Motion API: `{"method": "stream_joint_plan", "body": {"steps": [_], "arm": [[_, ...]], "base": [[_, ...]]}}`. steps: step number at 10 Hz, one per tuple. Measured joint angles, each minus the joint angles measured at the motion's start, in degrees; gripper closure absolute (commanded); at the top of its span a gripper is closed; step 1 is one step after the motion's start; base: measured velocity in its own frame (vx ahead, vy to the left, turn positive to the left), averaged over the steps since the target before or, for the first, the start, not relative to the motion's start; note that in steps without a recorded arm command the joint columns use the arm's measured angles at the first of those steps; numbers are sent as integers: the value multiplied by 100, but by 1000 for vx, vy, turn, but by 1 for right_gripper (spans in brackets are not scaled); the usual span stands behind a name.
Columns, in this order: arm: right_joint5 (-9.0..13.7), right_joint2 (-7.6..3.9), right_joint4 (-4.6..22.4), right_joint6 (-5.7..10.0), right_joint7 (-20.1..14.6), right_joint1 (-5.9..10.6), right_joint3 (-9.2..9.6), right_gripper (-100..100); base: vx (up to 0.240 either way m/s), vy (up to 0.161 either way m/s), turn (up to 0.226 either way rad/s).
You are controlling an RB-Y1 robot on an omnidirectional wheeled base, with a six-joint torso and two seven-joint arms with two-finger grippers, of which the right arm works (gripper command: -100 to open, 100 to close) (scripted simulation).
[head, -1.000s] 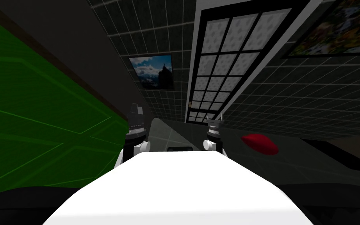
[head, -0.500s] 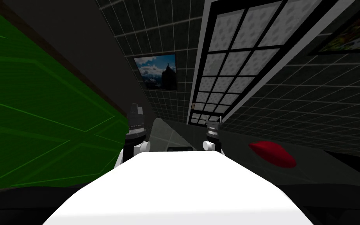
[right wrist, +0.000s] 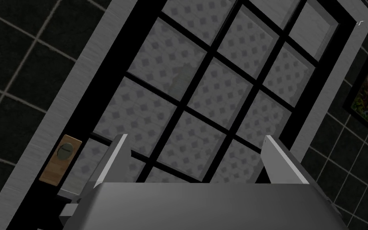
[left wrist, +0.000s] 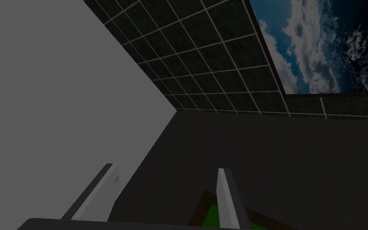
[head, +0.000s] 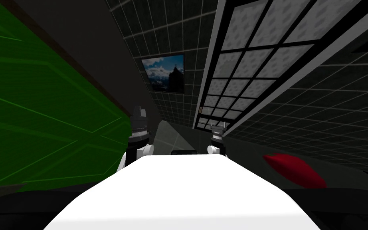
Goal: Pull the door open
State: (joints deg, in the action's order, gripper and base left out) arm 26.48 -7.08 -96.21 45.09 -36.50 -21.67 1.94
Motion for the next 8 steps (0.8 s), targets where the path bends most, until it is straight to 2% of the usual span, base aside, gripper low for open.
{"method": "stream_joint_plan", "body": {"steps": [5, 7, 8], "arm": [[439, -72, 561, 134, -421, 71, 60, -100], [602, -101, 828, 240, -611, 90, 97, -100], [698, -110, 901, 229, -678, 114, 95, -100]], "base": [[102, -11, 120], [102, -14, 114], [99, -25, 105]]}}
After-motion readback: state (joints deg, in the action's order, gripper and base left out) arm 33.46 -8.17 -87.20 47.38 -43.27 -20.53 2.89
